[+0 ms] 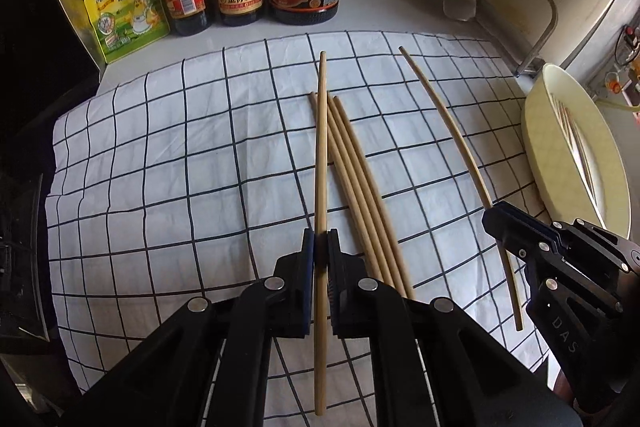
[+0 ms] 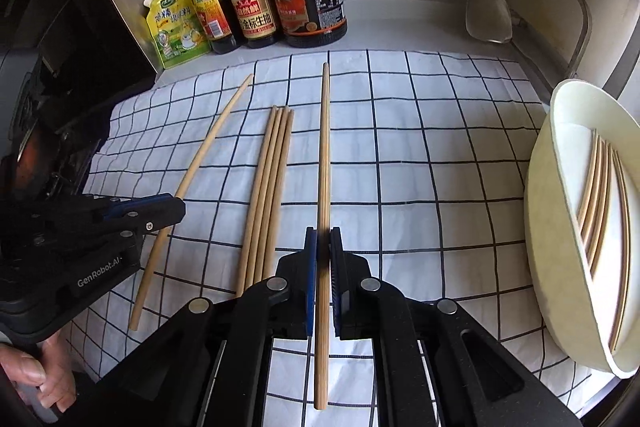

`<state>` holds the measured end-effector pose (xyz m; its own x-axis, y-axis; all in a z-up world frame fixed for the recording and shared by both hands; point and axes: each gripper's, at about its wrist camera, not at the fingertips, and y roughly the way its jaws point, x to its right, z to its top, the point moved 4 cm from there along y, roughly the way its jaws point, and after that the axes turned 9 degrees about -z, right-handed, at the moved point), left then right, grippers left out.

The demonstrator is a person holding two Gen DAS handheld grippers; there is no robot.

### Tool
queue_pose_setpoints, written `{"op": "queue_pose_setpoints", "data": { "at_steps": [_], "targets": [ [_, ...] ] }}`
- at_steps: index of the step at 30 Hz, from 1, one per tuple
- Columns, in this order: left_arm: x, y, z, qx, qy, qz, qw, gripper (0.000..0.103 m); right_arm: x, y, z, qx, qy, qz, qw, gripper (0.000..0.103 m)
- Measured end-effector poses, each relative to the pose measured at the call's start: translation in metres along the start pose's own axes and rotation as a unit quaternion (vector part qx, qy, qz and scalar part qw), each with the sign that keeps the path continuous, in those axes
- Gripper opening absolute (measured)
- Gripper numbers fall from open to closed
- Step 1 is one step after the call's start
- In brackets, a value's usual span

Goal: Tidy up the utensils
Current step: 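Carry both held chopsticks over the white basin, then open the left tool while the right tool opens, dropping chopsticks into basin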

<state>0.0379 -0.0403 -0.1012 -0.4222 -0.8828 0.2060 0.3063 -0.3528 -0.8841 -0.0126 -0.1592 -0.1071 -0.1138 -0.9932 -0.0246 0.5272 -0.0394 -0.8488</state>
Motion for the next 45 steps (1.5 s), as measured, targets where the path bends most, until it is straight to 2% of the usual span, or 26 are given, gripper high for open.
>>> {"op": "queue_pose_setpoints", "data": {
  "at_steps": [10, 17, 23, 30, 33, 37, 45],
  "targets": [
    [0.075, -0.023, 0.025, 0.042, 0.057, -0.028, 0.9971, 0.007, 0.067, -0.055, 0.008, 0.042, 0.033, -0.031, 0.998, 0.006],
    [0.148, -0.017, 0.046, 0.051, 0.107, -0.063, 0.9909, 0.007, 0.145, -0.077, 0.000, 0.055, 0.091, -0.064, 0.992, 0.006],
    [0.215, 0.004, 0.064, 0.025, 0.149, -0.102, 0.9833, 0.007, 0.220, -0.076, -0.016, 0.051, 0.160, -0.092, 0.981, 0.006],
    [0.282, 0.045, 0.075, -0.020, 0.200, -0.115, 0.9730, 0.007, 0.281, -0.063, -0.028, 0.038, 0.217, -0.113, 0.969, 0.006],
    [0.303, 0.064, 0.077, -0.037, 0.215, -0.121, 0.9683, 0.007, 0.292, -0.048, -0.033, 0.021, 0.228, -0.110, 0.967, 0.006],
    [0.320, 0.088, 0.078, -0.057, 0.232, -0.113, 0.9646, 0.007, 0.300, -0.036, -0.037, 0.009, 0.238, -0.107, 0.965, 0.006],
    [0.330, 0.112, 0.080, -0.076, 0.239, -0.103, 0.9627, 0.009, 0.306, -0.022, -0.044, -0.015, 0.241, -0.106, 0.965, 0.006]
  ]
}}
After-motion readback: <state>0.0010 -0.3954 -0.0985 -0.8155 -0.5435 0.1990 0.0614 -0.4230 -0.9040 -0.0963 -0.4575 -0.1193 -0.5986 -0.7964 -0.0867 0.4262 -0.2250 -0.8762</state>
